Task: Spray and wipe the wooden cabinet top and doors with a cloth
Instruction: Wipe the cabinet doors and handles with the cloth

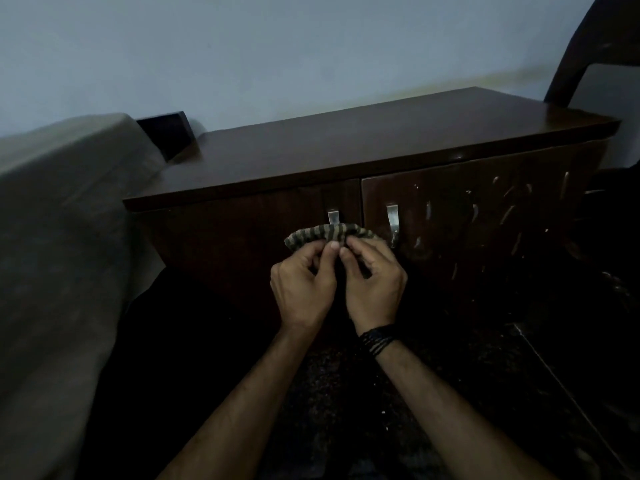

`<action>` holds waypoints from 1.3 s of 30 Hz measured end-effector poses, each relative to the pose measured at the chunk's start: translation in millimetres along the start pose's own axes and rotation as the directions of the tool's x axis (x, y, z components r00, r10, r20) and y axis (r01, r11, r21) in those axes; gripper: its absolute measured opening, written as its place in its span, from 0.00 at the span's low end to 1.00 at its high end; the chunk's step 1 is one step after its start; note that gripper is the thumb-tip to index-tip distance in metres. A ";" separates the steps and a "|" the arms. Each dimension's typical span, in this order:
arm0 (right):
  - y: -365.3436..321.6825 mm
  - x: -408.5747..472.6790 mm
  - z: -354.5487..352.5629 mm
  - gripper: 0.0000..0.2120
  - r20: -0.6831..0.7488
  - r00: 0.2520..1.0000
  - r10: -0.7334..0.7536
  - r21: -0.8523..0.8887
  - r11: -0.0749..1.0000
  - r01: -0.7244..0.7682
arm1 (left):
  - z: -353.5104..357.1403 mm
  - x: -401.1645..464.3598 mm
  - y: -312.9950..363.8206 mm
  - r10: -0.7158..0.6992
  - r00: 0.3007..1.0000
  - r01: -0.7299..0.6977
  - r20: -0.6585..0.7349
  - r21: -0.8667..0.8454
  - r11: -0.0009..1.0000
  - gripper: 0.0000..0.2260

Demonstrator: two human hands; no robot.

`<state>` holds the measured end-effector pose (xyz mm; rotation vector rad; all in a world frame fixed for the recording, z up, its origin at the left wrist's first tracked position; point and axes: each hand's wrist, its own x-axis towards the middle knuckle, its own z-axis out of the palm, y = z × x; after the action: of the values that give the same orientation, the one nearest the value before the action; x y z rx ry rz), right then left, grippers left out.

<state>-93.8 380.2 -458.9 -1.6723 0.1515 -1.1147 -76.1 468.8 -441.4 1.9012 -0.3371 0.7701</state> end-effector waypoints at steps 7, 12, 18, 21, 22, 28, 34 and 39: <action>-26.1 13.4 6.9 0.06 -0.028 0.991 0.129 0.001 0.992 -0.129 | 1.5 27.3 34.5 -0.299 0.954 0.298 -0.028 -0.023 0.954 0.12; -38.3 20.4 9.0 0.06 -0.053 0.940 0.337 0.001 0.941 -0.338 | 0.9 38.4 46.9 -0.514 0.858 0.513 0.006 -0.071 0.855 0.14; -24.3 6.6 8.1 0.07 -0.035 0.998 0.053 -0.037 0.998 -0.055 | 0.4 31.4 47.1 -0.512 0.857 0.513 0.055 -0.175 0.840 0.10; -12.9 4.5 7.7 0.07 -0.032 0.999 -0.044 -0.043 0.998 0.043 | -0.5 23.6 44.7 -0.439 0.897 0.441 0.051 -0.175 0.880 0.08; -9.4 4.3 7.9 0.07 -0.030 0.997 -0.075 -0.049 0.996 0.073 | -0.7 22.3 42.8 -0.418 0.907 0.420 0.049 -0.162 0.893 0.08; 10.9 2.9 5.5 0.10 0.029 0.974 -0.224 -0.107 0.968 0.226 | -1.0 11.8 26.4 -0.276 0.959 0.282 0.065 -0.121 0.952 0.08; 15.3 -0.2 2.1 0.03 0.023 0.972 -0.233 -0.127 0.964 0.234 | -6.0 8.1 13.5 -0.103 0.992 0.103 0.066 0.015 0.995 0.06; 20.8 -8.2 5.0 0.03 -0.002 0.980 -0.199 -0.160 0.967 0.196 | -11.2 1.9 9.4 0.045 0.995 -0.064 0.087 0.233 0.970 0.08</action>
<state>-86.2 379.7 -480.5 -1.8514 0.0880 -1.2953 -83.9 474.7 -430.3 2.1589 -0.3624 0.7990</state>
